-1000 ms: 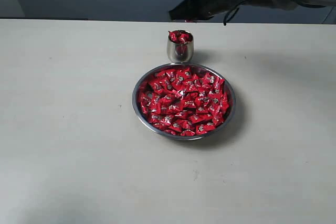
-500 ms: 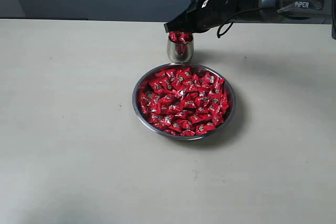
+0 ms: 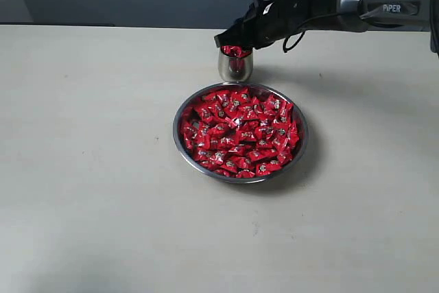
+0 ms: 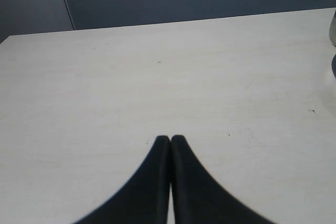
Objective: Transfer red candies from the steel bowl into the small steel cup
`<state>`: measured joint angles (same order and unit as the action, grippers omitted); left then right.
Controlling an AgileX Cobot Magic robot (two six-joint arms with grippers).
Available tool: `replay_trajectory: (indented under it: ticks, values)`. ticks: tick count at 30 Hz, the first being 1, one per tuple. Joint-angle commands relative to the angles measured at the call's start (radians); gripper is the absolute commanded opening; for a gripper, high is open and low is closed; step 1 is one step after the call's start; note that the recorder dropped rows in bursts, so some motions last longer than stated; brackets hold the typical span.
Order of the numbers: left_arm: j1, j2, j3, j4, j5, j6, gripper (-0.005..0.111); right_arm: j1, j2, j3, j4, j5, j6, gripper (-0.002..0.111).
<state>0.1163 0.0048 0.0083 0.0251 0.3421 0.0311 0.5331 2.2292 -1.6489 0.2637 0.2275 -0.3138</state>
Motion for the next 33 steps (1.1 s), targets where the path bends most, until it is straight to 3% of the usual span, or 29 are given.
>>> replay_trajectory:
  ticks: [1,4,6,7,16,22,33]
  values:
    - [-0.008,-0.005,-0.008,0.002,-0.005,-0.002,0.000,-0.005,-0.084,-0.005,-0.003,0.069,0.001,0.033]
    - [-0.008,-0.005,-0.008,0.002,-0.005,-0.002,0.000,-0.005,-0.169,-0.005,-0.005,0.214,0.013,0.025]
    - [-0.008,-0.005,-0.008,0.002,-0.005,-0.002,0.000,-0.005,-0.231,-0.005,-0.027,0.316,0.044,0.004]
    - [-0.008,-0.005,-0.008,0.002,-0.005,-0.002,0.000,-0.005,-0.255,-0.005,-0.036,0.345,0.050,-0.001]
    - [-0.008,-0.005,-0.008,0.002,-0.005,-0.002,0.000,-0.005,-0.485,0.093,-0.197,0.574,0.201,0.000]
    - [-0.008,-0.005,-0.008,0.002,-0.005,-0.002,0.000,-0.005,-0.769,0.367,-0.301,0.567,0.273,0.000]
    - [-0.008,-0.005,-0.008,0.002,-0.005,-0.002,0.000,-0.005,-1.366,0.756,-0.290,0.589,0.269,0.000]
